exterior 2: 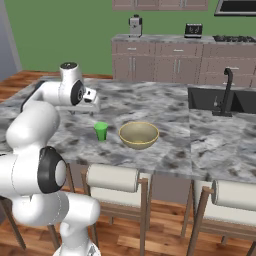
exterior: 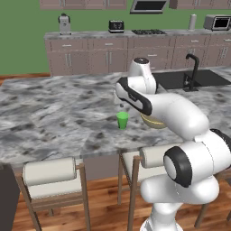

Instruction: Place the cup inside the bowl on the dining table and move the bowl to any counter.

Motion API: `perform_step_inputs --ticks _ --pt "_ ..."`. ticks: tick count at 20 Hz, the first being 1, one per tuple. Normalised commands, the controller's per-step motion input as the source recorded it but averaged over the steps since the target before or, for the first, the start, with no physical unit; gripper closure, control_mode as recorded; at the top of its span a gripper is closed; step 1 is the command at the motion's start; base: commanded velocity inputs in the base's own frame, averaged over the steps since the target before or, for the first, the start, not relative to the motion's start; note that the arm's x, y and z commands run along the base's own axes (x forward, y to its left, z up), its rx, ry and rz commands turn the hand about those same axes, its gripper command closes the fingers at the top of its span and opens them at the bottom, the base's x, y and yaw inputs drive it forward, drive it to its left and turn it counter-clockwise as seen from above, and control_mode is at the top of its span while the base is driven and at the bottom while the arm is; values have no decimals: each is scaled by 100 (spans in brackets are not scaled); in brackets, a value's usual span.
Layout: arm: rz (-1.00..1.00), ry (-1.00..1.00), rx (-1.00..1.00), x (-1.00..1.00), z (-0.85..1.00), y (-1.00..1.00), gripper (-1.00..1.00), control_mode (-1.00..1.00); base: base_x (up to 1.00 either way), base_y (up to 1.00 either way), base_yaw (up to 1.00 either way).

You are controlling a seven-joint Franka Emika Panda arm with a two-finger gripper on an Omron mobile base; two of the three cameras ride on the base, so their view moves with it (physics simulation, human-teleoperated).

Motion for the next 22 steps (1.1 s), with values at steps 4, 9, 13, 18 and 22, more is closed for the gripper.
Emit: perform_step_inputs --ticks 4,9,13,18,22 --pt "0 0 0 18 -24 0 -100 -100 0 0 0" --pt "0 0 0 29 -20 2 -100 -100 0 0 0" --pt "0 0 0 29 -7 7 -100 -100 0 0 0" --pt "0 0 0 27 -2 7 -100 -100 0 0 0" --pt "0 0 0 18 0 11 -100 -100 0 0 0"
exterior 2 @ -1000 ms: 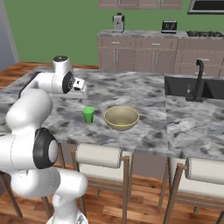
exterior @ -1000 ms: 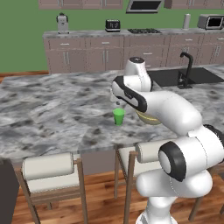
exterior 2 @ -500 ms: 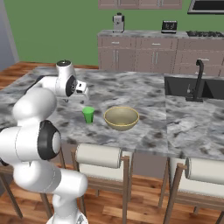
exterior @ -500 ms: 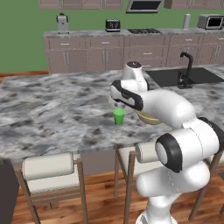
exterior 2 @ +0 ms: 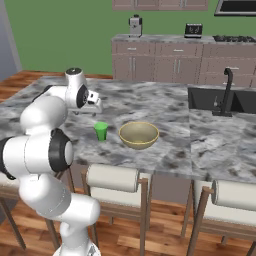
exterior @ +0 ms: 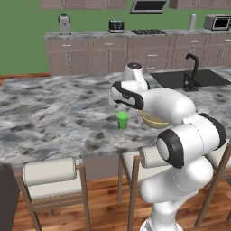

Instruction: Place the cup inside the bowl on the dining table and move the bowl to any counter.

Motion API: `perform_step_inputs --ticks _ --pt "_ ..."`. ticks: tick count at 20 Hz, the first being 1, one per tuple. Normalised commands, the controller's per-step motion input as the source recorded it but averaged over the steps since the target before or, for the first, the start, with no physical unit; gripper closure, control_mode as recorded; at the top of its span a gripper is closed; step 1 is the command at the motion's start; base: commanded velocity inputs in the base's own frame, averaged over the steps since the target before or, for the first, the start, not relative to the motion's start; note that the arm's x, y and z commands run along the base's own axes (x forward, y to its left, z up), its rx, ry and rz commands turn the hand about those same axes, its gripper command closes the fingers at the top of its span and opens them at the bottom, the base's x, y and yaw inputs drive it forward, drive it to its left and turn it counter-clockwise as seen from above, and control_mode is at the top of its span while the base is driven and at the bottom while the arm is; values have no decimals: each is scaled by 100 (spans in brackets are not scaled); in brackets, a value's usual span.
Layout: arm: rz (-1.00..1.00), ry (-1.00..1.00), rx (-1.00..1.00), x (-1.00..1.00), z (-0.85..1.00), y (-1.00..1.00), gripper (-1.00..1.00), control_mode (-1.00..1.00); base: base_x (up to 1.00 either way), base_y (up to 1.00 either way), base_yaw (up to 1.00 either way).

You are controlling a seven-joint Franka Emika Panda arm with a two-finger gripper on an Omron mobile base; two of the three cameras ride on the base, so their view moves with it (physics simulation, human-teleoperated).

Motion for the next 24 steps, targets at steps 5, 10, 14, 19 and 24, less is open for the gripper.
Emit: perform_step_inputs --ticks 5,10,14,19,24 --pt "0 0 0 15 -4 4 -100 -100 0 0 0" --pt "0 0 0 9 -4 0 -100 -100 0 0 0" --pt "0 0 0 0 -9 0 -100 -100 0 0 0" --pt "0 0 0 1 -15 0 -100 -100 0 0 0" --pt "0 0 0 4 -17 0 -100 -100 0 0 0"
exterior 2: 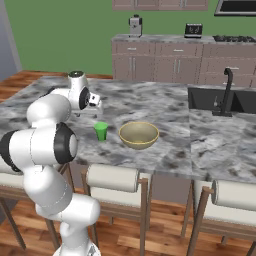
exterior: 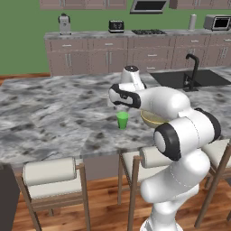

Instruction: Place the cup inside the bowl on the dining table and move the bowl to any counter.

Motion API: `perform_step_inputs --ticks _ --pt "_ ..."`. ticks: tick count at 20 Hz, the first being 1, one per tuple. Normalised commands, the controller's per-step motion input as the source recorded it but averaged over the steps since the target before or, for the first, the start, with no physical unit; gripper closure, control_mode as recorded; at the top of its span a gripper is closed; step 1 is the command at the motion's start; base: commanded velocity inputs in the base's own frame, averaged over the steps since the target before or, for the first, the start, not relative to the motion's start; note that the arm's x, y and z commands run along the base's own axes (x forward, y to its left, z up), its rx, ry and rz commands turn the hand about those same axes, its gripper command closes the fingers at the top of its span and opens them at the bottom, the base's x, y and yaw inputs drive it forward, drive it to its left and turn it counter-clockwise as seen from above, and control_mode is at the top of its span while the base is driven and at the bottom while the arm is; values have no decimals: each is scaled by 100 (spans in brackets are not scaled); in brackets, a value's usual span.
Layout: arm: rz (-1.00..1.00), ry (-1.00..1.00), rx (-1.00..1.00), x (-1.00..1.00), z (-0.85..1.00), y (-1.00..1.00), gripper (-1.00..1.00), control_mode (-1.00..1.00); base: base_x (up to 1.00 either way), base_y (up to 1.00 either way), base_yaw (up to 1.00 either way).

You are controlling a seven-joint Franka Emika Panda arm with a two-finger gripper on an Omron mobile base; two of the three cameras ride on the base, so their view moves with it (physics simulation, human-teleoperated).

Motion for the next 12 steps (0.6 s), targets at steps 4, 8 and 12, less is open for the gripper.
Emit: perform_step_inputs --ticks 4,8,12 --pt "0 0 0 0 -18 0 -100 -100 0 0 0" --pt "0 0 0 0 -13 0 -100 -100 0 0 0" --pt "0 0 0 0 -17 0 -100 -100 0 0 0"
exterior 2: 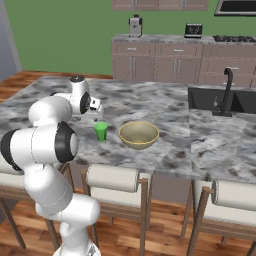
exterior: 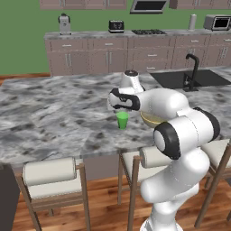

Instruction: Place the cup inside the bowl on the dining table and move the bowl to any counter.

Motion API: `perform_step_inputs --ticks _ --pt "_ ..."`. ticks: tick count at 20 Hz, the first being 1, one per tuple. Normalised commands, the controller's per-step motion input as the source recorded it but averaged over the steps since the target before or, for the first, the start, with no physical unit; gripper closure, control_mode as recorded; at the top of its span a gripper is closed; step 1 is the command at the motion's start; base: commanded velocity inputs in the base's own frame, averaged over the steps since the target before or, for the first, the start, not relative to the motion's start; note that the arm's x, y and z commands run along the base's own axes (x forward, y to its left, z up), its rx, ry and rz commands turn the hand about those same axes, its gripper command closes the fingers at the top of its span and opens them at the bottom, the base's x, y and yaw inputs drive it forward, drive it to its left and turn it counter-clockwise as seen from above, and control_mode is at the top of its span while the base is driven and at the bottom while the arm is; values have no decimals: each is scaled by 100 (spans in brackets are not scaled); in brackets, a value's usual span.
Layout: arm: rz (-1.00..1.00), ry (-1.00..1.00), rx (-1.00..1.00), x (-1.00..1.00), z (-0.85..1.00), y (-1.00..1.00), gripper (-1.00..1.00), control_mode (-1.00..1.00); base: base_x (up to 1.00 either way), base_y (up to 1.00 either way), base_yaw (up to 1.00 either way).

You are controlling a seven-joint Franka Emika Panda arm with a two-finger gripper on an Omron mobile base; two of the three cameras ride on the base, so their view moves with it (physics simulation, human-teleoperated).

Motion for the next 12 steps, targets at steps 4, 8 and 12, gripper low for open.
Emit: perform_step_inputs --ticks 4,8,12 --pt "0 0 0 0 -10 0 -100 -100 0 0 0" --pt "0 0 0 1 -9 -2 -100 -100 0 0 0" --pt "0 0 0 7 -5 0 -100 -100 0 0 0"
